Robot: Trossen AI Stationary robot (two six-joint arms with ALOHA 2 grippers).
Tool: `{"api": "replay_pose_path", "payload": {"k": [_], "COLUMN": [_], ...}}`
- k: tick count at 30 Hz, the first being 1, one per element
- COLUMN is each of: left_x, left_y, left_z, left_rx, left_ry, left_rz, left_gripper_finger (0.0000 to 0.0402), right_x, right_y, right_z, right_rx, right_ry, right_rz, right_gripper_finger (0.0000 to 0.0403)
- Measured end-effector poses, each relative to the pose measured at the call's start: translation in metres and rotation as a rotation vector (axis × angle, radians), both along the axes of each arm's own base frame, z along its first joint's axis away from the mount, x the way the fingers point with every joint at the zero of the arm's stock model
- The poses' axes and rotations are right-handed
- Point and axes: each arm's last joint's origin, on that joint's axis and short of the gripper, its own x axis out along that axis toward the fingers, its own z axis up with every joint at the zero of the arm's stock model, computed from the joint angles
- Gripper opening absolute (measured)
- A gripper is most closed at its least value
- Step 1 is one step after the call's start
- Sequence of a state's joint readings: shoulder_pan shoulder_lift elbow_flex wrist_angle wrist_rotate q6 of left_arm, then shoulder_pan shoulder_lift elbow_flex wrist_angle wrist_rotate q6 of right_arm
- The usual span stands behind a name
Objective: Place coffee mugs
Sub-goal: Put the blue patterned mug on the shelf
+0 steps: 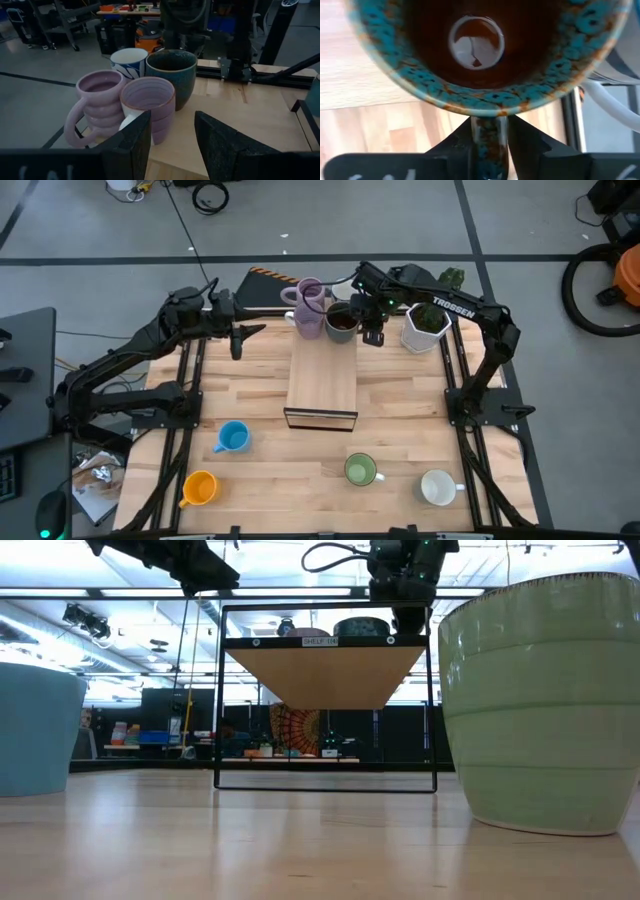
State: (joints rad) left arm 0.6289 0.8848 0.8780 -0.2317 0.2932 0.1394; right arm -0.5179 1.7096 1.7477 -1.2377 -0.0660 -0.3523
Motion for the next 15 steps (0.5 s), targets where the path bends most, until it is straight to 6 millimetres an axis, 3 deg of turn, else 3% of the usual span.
{"api": "replay_pose_path", "payload": {"k": [10,15], "left_x": [0.0,0.0], "left_y": [0.0,0.0], "left_z": [-0.001,-0.001], "left_rx": [-0.004,-0.005], "left_ry": [0.006,0.012], "left_rz": [0.001,0.0], "left_gripper_finger": [0.0157,0.0157], "right_x": [-0.001,-0.001], "right_y": [-0.001,0.001], "right_z": [0.0,0.016], "right_rx": [-0.02,-0.028], "right_ry": [0.015,-0.019], "right_rz": [-0.021,-0.013], "right_gripper_finger": [0.0147,0.0157]}}
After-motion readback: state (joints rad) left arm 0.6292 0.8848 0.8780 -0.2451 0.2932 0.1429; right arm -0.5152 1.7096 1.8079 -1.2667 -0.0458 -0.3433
